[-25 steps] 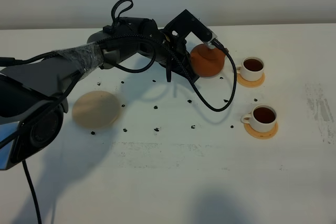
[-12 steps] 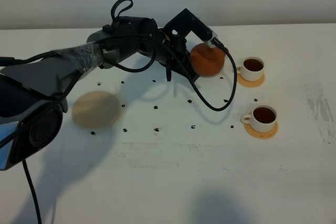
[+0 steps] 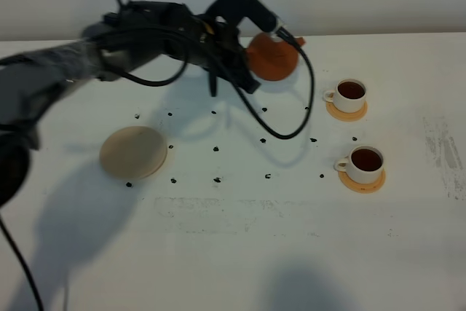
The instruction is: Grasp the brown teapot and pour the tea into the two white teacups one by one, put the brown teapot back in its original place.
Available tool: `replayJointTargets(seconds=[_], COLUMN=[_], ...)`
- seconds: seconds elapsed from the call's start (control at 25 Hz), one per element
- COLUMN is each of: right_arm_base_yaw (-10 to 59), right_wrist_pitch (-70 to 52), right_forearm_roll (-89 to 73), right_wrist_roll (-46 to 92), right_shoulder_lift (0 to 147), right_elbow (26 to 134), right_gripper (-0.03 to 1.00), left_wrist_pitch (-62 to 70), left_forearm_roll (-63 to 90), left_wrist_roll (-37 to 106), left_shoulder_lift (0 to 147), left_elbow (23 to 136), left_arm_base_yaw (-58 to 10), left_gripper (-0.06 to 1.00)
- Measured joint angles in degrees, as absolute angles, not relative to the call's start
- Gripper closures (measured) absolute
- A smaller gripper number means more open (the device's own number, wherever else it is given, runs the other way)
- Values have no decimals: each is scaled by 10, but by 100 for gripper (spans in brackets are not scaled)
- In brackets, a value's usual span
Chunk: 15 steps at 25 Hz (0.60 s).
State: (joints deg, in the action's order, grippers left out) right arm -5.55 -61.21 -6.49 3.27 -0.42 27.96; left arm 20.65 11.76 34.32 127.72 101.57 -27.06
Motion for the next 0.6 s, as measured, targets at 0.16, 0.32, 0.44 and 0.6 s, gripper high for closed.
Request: replayJointTargets(seconds=[0.16,0.32,0.44,0.6], right_arm_base_yaw=[-55,-55,-55,-55], right_wrist_pitch=[-612,-612,-612,-612], right_forearm_roll=[-65,-65,-65,-65], right_wrist_roll=[33,33,33,33], right_shoulder_lift=[-4,-4,-4,-4], right_elbow=[280,280,280,280], right_gripper=[74,74,74,74], left_wrist_pitch=[205,198,191,189], left_forearm_roll=[116,118,123,124], left_wrist_roll=[335,323,315,284], left_shoulder_lift=[1212,1149,1109,1065], left_elbow=[940,855,796,730], left_arm_base_yaw=[-246,-218,-199,-177], left_gripper=[86,86,86,86])
